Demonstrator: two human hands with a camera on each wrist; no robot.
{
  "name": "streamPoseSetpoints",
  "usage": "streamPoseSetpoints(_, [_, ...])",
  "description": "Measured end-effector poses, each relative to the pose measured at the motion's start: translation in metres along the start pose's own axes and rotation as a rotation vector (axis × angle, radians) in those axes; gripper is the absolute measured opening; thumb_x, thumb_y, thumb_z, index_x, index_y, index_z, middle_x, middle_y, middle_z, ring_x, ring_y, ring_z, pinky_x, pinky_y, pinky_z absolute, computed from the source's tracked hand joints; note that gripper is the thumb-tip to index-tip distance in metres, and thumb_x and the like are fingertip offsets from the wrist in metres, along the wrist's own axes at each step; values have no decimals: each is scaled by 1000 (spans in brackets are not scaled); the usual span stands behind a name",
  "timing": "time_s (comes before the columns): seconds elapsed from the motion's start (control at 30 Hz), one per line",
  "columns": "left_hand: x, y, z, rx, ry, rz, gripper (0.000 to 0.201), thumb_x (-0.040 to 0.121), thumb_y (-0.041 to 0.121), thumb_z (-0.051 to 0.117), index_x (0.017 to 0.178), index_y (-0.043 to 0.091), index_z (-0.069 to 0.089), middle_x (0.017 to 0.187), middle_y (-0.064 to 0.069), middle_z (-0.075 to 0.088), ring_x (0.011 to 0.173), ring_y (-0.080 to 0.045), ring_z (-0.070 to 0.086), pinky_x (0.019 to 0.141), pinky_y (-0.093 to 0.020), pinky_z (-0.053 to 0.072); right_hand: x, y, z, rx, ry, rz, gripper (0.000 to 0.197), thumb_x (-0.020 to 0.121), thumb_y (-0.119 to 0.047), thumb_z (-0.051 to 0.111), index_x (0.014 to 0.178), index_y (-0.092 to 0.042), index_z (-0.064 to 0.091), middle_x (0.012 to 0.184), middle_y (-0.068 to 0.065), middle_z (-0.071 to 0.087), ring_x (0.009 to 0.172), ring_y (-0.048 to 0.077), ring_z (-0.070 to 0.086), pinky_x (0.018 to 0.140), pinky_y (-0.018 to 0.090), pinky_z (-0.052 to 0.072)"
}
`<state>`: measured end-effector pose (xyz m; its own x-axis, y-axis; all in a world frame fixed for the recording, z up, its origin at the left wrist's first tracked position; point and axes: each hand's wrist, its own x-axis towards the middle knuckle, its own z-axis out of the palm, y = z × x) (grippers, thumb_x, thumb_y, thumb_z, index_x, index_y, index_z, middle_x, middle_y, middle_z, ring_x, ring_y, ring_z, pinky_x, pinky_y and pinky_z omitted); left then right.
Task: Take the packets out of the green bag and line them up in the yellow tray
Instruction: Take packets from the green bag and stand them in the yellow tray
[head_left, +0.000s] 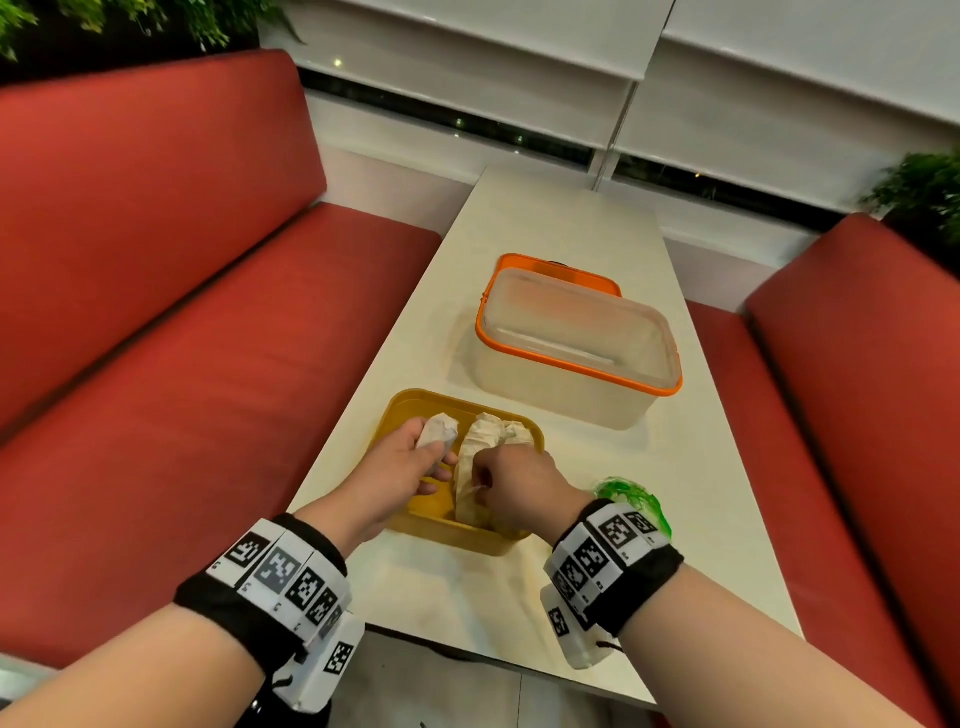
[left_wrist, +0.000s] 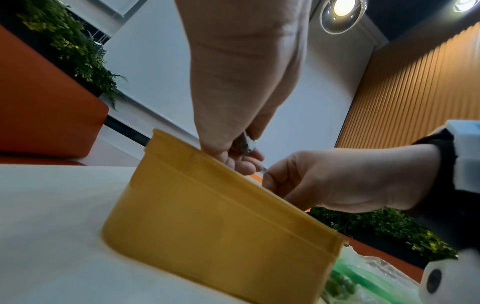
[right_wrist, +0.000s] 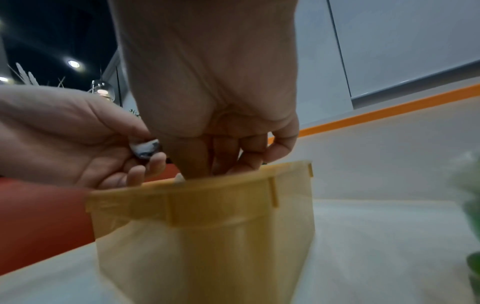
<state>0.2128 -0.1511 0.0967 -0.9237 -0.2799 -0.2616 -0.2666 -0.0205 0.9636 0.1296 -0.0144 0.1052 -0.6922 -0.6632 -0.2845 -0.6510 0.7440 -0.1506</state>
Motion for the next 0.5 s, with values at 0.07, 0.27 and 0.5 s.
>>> streamPoseSetpoints(0.07, [-3,-2,-1,-4,-7,-2,15,97,16,46,104,27,54,97,0,68,83,-13,62,70,-25,49,2,-1,4,-30,10,19,14,86,-15,49,92,-24,58,99,3,64,98,27,55,78,35,34])
streamPoseSetpoints(0.27, [-4,-5,-3,-31,20,-14,10,97,17,47,102,24,53,98,0,70,86,-14,67,68,-24,50,5,0,13,-11,53,86,18,85,-15,47,98,-21,58,97,3,65,97,28,57,83,37,29])
streamPoseSetpoints(0.5, [-1,-8,-1,-49,18,-30,7,97,15,49,98,20,53,100,-4,69,94,-15,68,78,-29,52,4,0,14,-87,67,81,18,82,-13,48,95,-22,55,90,2,65,91,28,58,87,40,29])
